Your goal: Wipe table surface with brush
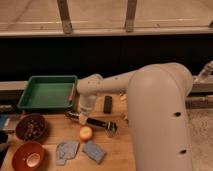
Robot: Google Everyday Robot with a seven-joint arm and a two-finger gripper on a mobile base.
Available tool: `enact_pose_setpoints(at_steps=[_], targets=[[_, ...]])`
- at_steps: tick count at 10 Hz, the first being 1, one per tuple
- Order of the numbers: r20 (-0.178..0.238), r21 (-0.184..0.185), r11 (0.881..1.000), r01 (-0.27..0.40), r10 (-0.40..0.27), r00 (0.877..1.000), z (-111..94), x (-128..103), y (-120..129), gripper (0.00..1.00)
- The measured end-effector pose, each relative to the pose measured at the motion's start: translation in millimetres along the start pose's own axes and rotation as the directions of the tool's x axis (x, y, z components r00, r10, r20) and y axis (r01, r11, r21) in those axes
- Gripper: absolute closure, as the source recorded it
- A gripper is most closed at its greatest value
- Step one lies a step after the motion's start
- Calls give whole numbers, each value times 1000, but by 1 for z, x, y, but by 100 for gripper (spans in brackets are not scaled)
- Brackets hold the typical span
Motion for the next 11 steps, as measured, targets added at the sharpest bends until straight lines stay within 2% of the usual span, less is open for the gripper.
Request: enact_pose_setpoints(at_steps=[3,5,7,9,11], targets=[[-54,-8,999,-37,37,998,-3,29,1,100],[-117,-22,998,-54,51,992,-1,34,0,100],[-164,-27,994,-104,98,982,-5,55,-5,100],[-184,-24,990,-142,136,974,-11,67,-12,100],[-206,0,984,-179,175,963,-20,73,-23,100]])
